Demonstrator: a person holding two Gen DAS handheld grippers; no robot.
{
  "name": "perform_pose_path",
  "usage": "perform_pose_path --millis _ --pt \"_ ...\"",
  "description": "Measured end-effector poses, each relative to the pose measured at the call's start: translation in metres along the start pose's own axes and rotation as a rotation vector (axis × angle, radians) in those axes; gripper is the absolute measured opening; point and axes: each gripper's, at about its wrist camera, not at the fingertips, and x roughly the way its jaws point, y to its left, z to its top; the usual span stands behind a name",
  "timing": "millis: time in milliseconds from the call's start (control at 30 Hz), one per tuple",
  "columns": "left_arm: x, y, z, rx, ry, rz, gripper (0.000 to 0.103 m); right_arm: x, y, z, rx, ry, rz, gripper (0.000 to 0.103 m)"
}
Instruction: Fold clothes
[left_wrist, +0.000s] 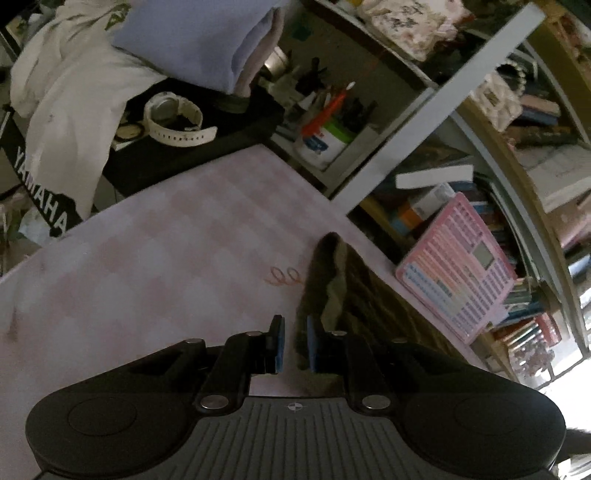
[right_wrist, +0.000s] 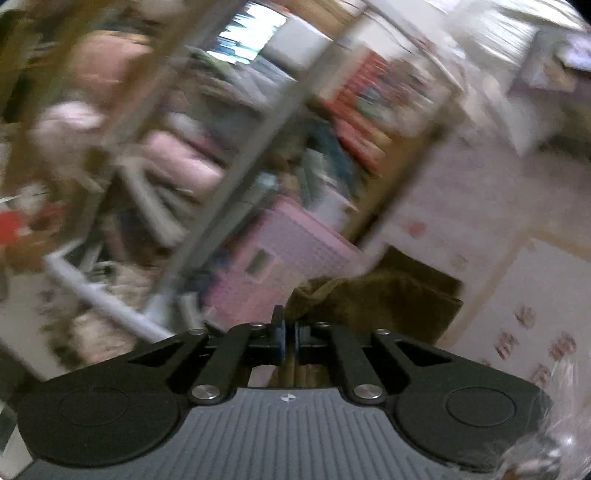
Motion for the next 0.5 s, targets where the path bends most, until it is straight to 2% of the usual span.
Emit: perform_pose_path --millis 33,167,233,267,300,400,500 --pt "-0.002 -0.002 -0.007 0.001 0.004 0.005 0.015 -0.008 -0.001 0.000 -0.015 -0.003 0.017 0.004" --pt "-0.004 -0.013 -0.030 0.013 0.041 0.020 0.015 0.013 -0.101 -0.026 0.133 0.171 -0.386 0.005" --pt "-0.002 -0.022 -0.037 0.044 0.049 0.031 0.024 0.012 -0.130 -0.037 0.195 0.195 -0.420 0.006" --pt "0.001 -0.026 -0.038 0.056 0.045 0.040 0.038 0.011 -0.144 -0.042 0.227 0.207 -0.437 0.009" --pt "0.003 -0.030 -0.038 0.062 0.037 0.051 0.047 0.010 -0.146 -0.043 0.229 0.205 -0.432 0.010" --pt "0.015 -0.039 -0.036 0.005 0.042 0.075 0.047 0.007 -0.152 -0.046 0.226 0.201 -0.421 0.012" --pt "0.024 -0.045 -0.037 -0.118 0.097 0.081 0.047 0.004 -0.154 -0.048 0.226 0.199 -0.425 0.013"
